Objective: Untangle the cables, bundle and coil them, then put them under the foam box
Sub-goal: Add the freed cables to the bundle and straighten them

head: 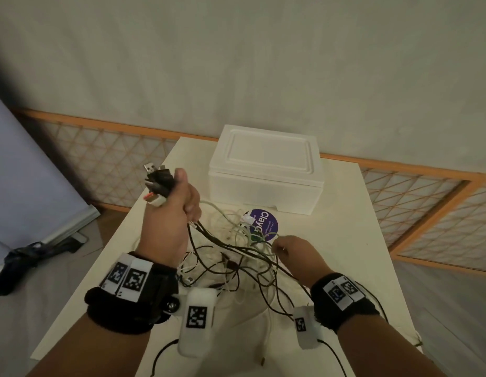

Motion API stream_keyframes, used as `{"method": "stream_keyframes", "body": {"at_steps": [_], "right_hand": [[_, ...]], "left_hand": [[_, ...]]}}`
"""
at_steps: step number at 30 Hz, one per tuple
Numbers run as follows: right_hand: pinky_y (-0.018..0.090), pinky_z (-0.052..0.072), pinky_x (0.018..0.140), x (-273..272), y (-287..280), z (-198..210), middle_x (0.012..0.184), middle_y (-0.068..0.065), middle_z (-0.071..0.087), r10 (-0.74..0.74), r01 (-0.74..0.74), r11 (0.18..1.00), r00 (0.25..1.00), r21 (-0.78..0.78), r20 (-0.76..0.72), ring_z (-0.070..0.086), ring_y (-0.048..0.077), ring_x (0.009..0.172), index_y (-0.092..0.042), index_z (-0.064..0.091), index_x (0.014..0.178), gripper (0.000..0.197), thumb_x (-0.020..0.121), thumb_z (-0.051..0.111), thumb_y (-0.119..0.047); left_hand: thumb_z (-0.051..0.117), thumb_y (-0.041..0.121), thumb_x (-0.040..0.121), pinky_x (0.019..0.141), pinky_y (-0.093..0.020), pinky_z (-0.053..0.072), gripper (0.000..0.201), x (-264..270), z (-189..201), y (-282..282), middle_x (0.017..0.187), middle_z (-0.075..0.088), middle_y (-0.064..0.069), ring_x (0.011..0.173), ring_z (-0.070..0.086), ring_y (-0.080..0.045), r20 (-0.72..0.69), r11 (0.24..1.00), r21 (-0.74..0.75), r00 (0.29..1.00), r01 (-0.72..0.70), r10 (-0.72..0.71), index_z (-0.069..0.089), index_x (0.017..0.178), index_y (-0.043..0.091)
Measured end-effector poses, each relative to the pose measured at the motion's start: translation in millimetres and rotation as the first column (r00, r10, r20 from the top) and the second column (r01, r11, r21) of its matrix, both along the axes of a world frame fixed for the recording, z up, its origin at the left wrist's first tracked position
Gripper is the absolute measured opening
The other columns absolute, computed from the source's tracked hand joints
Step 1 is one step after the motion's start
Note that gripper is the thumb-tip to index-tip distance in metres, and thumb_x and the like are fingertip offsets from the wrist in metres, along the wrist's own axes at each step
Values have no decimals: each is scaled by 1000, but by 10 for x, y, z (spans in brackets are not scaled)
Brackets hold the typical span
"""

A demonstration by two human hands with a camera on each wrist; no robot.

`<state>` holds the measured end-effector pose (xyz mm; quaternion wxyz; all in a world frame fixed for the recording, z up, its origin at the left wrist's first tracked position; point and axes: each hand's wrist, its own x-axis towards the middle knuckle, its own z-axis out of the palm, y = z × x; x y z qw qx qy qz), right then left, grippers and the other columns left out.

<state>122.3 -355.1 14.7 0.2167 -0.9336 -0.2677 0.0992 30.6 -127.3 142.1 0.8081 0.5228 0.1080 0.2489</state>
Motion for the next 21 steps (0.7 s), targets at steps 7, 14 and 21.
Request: {"method": "stream_keyframes", "body": {"at_steps": [7,14,21], "right_hand": [[9,41,77,-219,335,438,109,-18,53,244,-223,939,969,262,-47,52,-2,85,-37,50,127,47,84,68,-35],[25,36,71,-189,278,146,86,3,61,158,-160,978,987,131,21,54,19,82,-10,61,87,14,92,57,-22],[9,36,64,-27,113,440,83,-3,67,18,-10,972,999,233,-33,56,4,75,-12,71,98,20,93,58,-26]], "left_hand": [[47,51,85,77,-39,53,51,-20,70,-190,50,53,-1,54,55,-17,20,990,-97,994,105,-104,52,43,21],[35,55,89,41,-17,25,56,-236,468,-14,40,23,12,36,18,-5,181,969,-62,958,238,-224,33,43,23],[63,42,83,37,-17,21,43,-160,282,101,44,31,11,34,22,-3,-42,973,66,975,219,-217,44,48,24]]}}
